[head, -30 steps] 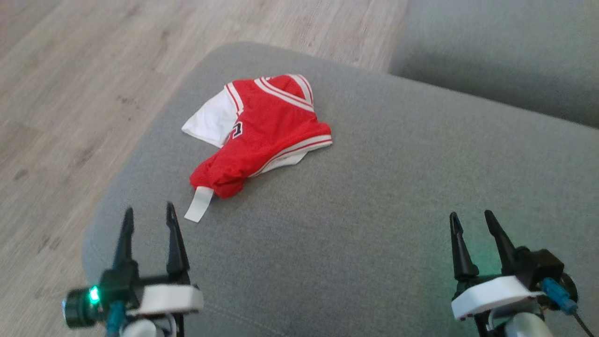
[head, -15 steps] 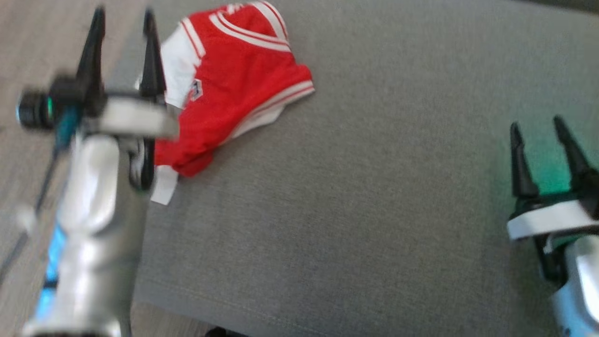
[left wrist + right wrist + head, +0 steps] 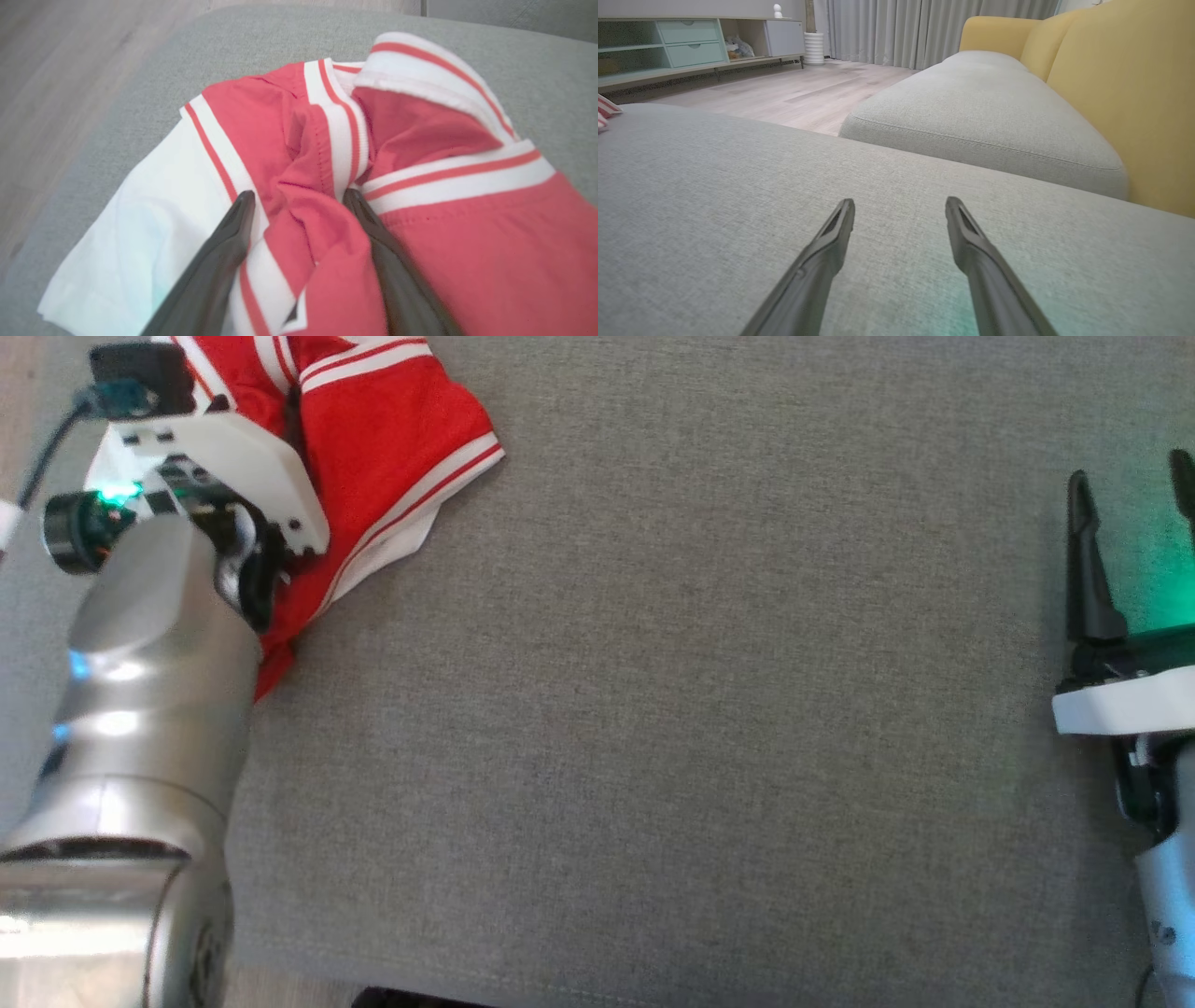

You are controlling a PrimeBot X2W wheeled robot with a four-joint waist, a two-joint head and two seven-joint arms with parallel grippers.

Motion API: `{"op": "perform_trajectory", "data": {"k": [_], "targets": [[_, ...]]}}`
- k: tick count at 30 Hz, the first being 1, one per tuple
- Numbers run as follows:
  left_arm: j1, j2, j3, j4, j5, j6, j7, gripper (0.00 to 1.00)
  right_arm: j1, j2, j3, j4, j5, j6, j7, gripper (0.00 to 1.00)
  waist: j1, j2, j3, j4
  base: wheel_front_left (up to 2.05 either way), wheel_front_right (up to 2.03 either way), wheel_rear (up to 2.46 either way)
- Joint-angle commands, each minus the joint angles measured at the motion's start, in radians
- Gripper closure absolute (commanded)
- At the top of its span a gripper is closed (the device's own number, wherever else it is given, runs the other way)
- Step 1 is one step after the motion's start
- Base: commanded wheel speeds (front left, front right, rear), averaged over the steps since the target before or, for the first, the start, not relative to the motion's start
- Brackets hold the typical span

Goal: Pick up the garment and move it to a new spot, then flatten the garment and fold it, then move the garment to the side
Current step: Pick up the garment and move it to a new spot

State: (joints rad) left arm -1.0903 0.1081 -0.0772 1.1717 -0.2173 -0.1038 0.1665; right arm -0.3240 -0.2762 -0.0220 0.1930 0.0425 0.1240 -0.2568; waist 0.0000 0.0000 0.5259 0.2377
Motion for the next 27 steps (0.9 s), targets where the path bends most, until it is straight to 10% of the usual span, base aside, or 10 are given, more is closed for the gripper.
{"op": "perform_trajectory", "data": {"k": [1, 2, 3, 4, 15, 27], "targets": [[-0.008, 0.034, 0.007, 0.013, -0.011, -0.012, 0.036, 0.0, 0.026, -0.017, 0.007, -0.017, -0.012, 0.007, -0.005, 0.0, 0.0, 0.0, 0.008, -0.011, 0.0, 0.0, 0.0], [-0.006, 0.031, 0.0, 0.027, -0.016, -0.017, 0.041, 0.03, 0.03, -0.018, 0.001, -0.017, -0.013, 0.007, -0.005, 0.0, 0.0, 0.0, 0.004, -0.01, 0.0, 0.0, 0.0], [-0.006, 0.033, -0.008, 0.03, -0.018, -0.021, 0.025, 0.64, 0.033, -0.02, -0.004, -0.016, -0.013, 0.007, -0.005, 0.0, 0.0, 0.0, 0.001, -0.009, 0.0, 0.0, 0.0], [-0.005, 0.035, -0.013, 0.029, -0.022, -0.023, 0.001, 1.0, 0.034, -0.021, -0.009, -0.015, -0.013, 0.007, -0.005, 0.0, 0.0, 0.0, -0.004, -0.008, 0.0, 0.0, 0.0], [-0.121, 0.022, -0.152, -0.101, -0.056, -0.027, -0.29, 1.0, 0.034, 0.047, -0.004, -0.005, 0.004, 0.007, -0.005, 0.0, 0.0, 0.0, -0.163, -0.025, 0.0, 0.0, 0.0], [-0.192, 0.048, -0.364, -0.373, -0.16, -0.027, -0.351, 1.0, 0.09, 0.195, 0.003, -0.072, 0.064, 0.007, -0.005, 0.0, 0.0, 0.0, -0.355, -0.256, 0.0, 0.0, 0.0]]}}
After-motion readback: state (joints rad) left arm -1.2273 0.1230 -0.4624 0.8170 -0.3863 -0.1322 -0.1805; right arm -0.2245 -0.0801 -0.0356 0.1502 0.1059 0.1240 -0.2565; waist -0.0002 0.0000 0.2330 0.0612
